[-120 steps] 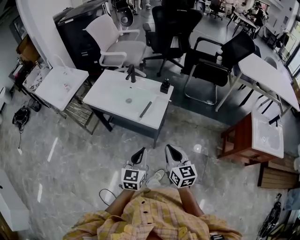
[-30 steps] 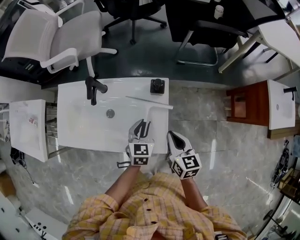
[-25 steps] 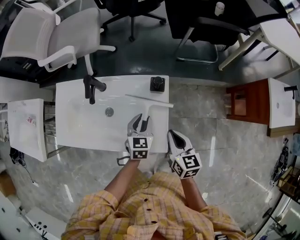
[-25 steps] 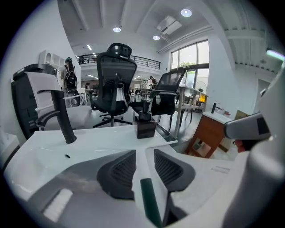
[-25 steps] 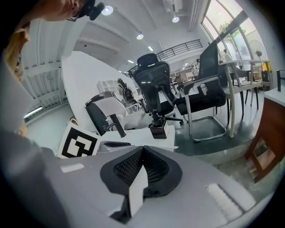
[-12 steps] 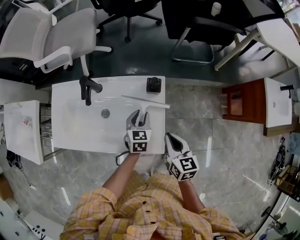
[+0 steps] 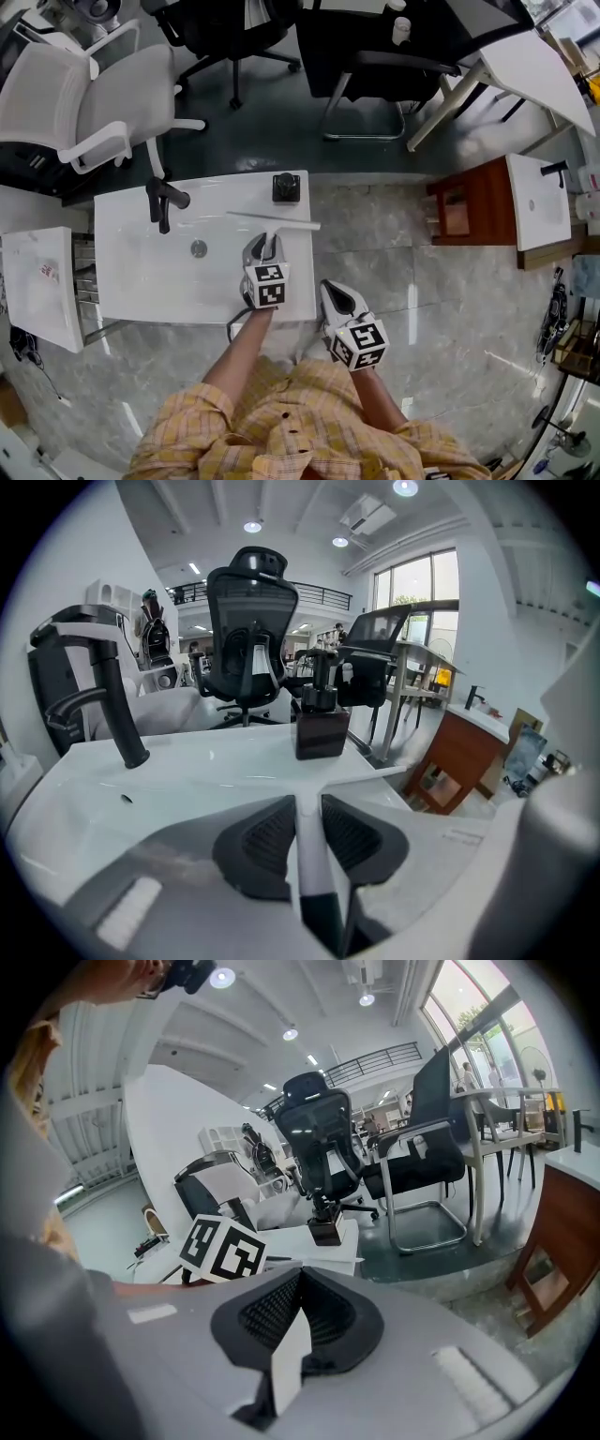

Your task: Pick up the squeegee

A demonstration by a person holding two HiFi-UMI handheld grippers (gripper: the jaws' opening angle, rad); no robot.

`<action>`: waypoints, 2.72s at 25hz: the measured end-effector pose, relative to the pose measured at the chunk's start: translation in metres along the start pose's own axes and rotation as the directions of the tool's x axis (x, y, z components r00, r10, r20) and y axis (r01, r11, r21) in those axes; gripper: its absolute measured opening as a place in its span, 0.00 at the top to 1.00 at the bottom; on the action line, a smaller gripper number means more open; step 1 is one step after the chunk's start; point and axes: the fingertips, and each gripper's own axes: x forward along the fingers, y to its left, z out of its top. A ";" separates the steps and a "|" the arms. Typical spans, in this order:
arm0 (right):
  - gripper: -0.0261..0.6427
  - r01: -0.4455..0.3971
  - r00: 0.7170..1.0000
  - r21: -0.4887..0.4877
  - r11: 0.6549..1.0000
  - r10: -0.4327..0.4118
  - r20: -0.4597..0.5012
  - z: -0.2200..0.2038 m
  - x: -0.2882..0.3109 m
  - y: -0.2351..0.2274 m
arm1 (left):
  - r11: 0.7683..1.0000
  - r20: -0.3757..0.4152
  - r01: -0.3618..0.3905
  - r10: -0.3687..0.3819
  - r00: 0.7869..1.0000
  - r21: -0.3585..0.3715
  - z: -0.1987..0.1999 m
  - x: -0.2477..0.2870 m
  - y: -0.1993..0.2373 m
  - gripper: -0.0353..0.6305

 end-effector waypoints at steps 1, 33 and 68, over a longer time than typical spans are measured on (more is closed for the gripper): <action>0.96 0.004 1.000 0.004 1.000 -0.004 0.005 0.001 -0.001 -0.001 | 1.000 0.007 -0.001 0.001 1.000 -0.002 0.001 0.001 0.000 0.81; 0.96 -0.040 0.989 -0.096 0.995 0.053 0.141 0.068 -0.048 0.012 | 0.999 0.148 0.020 -0.015 0.989 -0.030 0.061 -0.092 -0.028 0.81; 0.97 -0.086 0.952 -0.211 0.974 0.143 0.271 0.149 -0.091 0.014 | 1.000 0.398 -0.007 0.006 0.918 0.000 0.150 -0.203 -0.065 0.82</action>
